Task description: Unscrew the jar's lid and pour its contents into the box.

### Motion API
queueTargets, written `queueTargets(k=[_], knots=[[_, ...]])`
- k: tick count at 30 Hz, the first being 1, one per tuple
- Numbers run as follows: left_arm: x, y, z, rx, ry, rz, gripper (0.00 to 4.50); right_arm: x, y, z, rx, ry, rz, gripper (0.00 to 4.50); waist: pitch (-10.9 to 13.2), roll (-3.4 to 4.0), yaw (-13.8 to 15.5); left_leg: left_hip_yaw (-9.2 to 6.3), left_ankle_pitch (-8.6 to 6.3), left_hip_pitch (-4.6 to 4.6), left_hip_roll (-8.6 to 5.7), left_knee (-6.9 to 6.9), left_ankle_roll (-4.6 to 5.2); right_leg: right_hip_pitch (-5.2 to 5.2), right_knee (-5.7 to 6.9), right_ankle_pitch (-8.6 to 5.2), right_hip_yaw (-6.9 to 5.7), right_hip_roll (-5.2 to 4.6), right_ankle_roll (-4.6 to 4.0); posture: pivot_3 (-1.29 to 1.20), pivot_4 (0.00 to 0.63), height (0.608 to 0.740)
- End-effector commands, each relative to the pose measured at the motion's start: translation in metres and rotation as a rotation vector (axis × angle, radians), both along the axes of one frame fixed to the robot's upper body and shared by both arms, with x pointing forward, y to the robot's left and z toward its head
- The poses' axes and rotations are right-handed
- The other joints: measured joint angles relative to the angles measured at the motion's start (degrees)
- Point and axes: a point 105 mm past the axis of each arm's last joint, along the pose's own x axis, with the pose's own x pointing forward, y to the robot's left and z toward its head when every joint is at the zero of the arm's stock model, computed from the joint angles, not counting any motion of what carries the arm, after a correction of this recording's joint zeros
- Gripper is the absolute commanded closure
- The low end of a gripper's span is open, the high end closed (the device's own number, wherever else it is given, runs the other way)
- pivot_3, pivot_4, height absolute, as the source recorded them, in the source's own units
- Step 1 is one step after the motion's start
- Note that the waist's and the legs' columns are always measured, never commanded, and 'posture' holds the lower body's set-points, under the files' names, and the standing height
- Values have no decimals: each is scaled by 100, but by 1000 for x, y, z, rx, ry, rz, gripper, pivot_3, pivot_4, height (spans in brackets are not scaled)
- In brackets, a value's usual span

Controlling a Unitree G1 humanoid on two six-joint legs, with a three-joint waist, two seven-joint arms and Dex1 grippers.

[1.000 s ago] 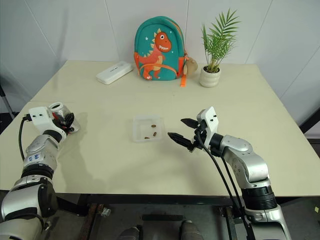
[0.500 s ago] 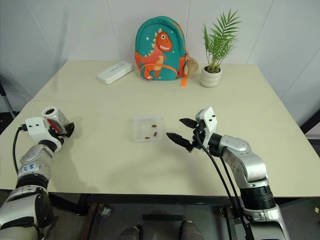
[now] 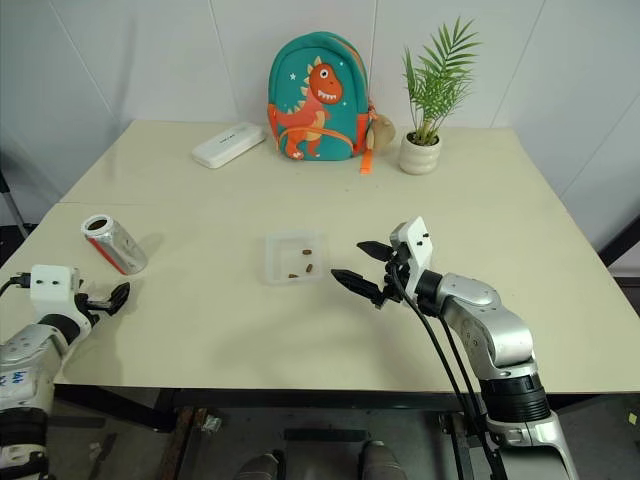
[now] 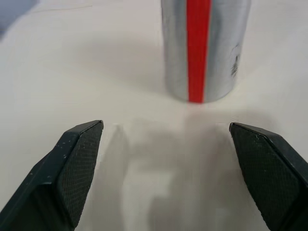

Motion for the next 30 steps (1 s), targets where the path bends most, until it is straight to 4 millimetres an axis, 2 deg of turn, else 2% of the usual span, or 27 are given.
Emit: queueTargets(k=[1,3,4,7,11,15,17,19,25,30], knots=[[-9,-16,17,79,-11,-132,22,-11,-1,20,28,-87,60,0,0,0,3,1,0,-1,0,-2,0,0,-5,0,0,-1,-4,0,150,740],[-12,-32,23,100,-24,-236,22,-12,-4,23,27,-106,68,0,0,0,15,5,0,-2,2,-11,0,1,-27,-8,0,-1,-37,0,150,740],[-13,-48,32,100,-60,-341,22,-13,-5,25,19,-111,72,0,0,0,27,4,2,-4,5,-15,2,0,-37,-35,-1,-1,-94,0,150,740],[-19,-85,57,219,-153,-598,22,-15,-11,27,-7,-120,79,0,-1,-2,54,5,2,-12,5,-15,2,0,-49,-34,-1,-3,-96,0,150,740],[-15,-114,66,354,-131,-801,22,-11,-27,29,-37,-132,50,0,0,-1,40,14,2,-14,5,-23,2,1,-69,-31,0,-6,-99,0,150,740],[-18,-142,77,274,-152,-958,22,-16,-40,29,-91,-137,49,0,1,1,9,19,2,-14,5,-34,4,0,-79,-30,2,-5,-96,0,150,740],[-24,-155,84,175,-170,-1036,22,-16,-46,33,-94,-140,22,0,1,1,-12,19,1,-15,6,-43,5,-5,-75,-22,3,-3,-79,0,150,740],[-25,-161,84,153,-155,-1074,22,-15,-56,34,-115,-134,-18,0,1,1,-8,19,1,-13,6,-48,6,-7,-68,16,3,-2,-5,0,150,740],[-19,-154,83,204,-135,-1065,22,-27,-68,26,-290,-186,1,0,2,3,8,19,1,-13,6,-49,6,-7,-81,9,3,0,-17,0,150,740],[-11,-153,89,213,-177,-1032,22,-25,-77,26,-312,-195,-47,0,2,3,5,22,3,-14,6,-46,10,-4,-89,9,7,0,-19,0,150,740]])
